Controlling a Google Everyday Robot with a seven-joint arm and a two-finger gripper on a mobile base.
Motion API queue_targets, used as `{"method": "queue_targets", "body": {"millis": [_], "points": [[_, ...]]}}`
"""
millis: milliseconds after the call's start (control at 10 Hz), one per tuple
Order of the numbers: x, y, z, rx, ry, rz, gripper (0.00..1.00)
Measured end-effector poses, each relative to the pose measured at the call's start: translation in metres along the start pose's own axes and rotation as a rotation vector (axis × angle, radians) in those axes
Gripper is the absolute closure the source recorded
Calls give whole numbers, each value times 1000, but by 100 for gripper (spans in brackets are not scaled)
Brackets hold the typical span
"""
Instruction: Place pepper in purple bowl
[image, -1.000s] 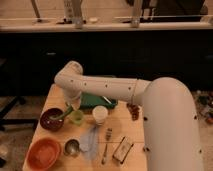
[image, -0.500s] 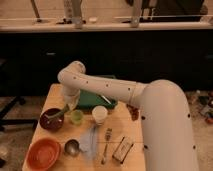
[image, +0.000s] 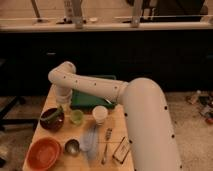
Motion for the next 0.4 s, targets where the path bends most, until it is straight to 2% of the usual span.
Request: {"method": "queue_targets", "body": {"millis": [400], "points": [[-16, -13, 8, -30, -2, -54, 98]]}}
